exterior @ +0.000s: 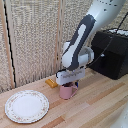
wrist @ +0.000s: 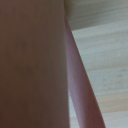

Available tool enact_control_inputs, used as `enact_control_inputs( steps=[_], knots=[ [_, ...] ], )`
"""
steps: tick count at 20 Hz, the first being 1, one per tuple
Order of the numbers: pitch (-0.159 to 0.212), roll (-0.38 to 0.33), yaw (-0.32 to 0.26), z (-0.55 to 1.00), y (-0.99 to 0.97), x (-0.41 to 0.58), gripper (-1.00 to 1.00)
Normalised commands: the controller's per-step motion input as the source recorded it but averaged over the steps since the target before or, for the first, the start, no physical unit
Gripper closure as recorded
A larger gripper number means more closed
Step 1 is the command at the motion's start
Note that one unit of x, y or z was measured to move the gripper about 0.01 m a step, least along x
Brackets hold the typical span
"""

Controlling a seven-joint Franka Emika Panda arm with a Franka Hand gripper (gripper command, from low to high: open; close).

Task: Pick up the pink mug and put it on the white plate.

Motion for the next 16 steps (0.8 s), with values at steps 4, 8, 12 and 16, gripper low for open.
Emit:
enact_control_inputs(
  steps=[4,8,12,16],
  knots=[
    [-0.050,-0.002,0.000,0.00,0.01,0.011,1.00],
    [-0.056,-0.005,0.000,0.01,0.00,0.019,1.00],
    [-0.011,-0.011,0.000,0.13,0.04,0.016,1.00],
    [-0.027,-0.002,0.003,0.52,0.01,0.012,1.00]
  ],
)
